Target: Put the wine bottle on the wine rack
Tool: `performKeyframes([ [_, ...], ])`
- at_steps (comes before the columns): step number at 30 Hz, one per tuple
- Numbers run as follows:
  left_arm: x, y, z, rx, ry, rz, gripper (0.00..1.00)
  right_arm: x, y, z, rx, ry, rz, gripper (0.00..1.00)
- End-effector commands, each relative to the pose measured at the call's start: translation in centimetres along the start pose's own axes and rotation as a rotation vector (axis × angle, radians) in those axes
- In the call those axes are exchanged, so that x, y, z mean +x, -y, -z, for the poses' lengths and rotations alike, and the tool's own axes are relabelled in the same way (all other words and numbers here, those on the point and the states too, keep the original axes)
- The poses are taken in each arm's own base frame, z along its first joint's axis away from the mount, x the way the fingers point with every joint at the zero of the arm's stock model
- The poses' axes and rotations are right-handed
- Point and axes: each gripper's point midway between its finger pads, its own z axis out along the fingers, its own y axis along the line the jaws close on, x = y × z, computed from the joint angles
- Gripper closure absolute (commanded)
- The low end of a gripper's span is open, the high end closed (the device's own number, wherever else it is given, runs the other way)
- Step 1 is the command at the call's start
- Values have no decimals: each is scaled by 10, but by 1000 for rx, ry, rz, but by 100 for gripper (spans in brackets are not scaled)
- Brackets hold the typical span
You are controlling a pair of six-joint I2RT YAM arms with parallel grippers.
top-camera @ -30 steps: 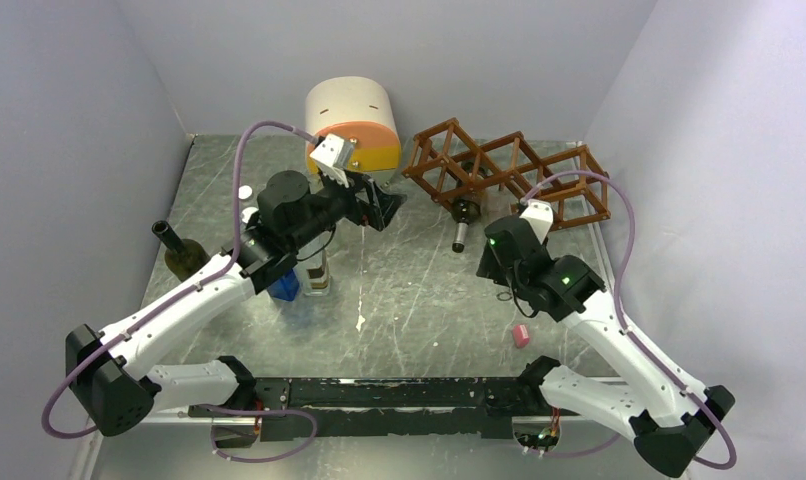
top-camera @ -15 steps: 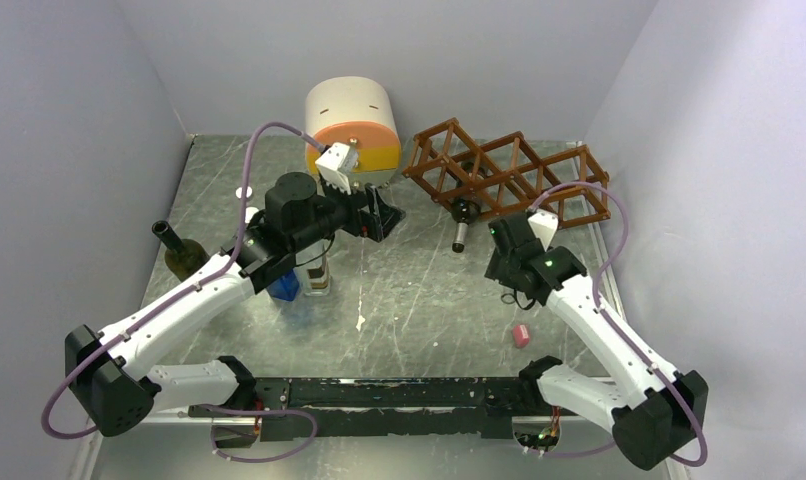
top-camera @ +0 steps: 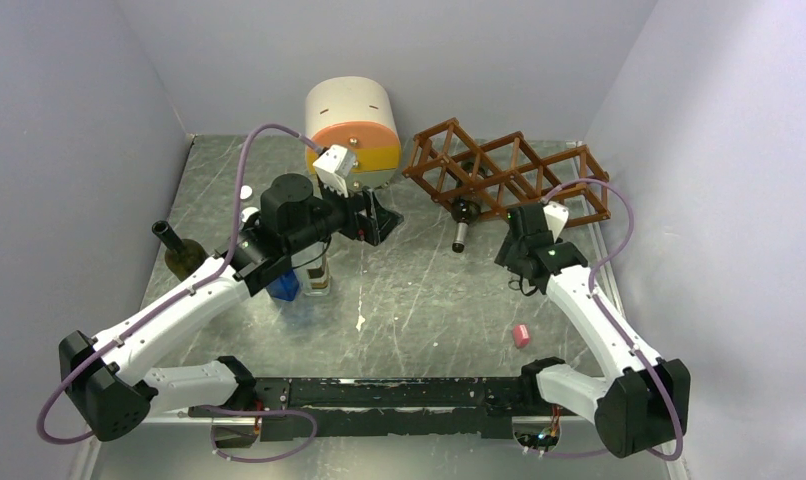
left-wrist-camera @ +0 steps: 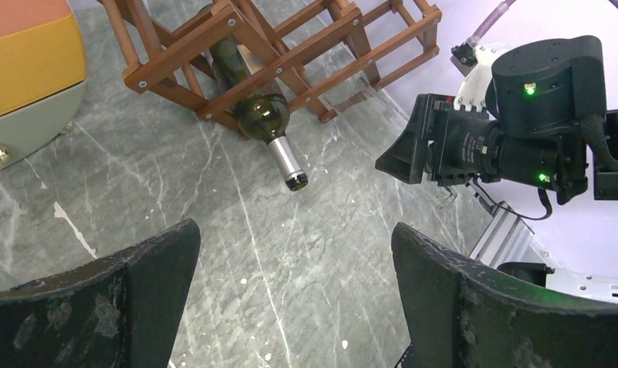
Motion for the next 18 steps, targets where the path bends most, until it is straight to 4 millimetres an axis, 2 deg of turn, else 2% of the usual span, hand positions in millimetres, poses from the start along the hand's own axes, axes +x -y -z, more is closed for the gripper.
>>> performKeyframes([
  [1, -5, 6, 7, 28, 2, -5, 2, -34, -13, -12, -70, 124, -20, 100],
  [8, -3, 8, 16, 24, -30, 12, 1, -60, -15, -34, -82, 274, 74, 100],
  [13, -6, 17, 29, 61, -27, -15, 1, -72, -24, -38, -128, 336, 121, 100],
  [18, -9, 23, 33, 100, -4, -27, 1, -83, -16, -47, -88, 372, 167, 100],
])
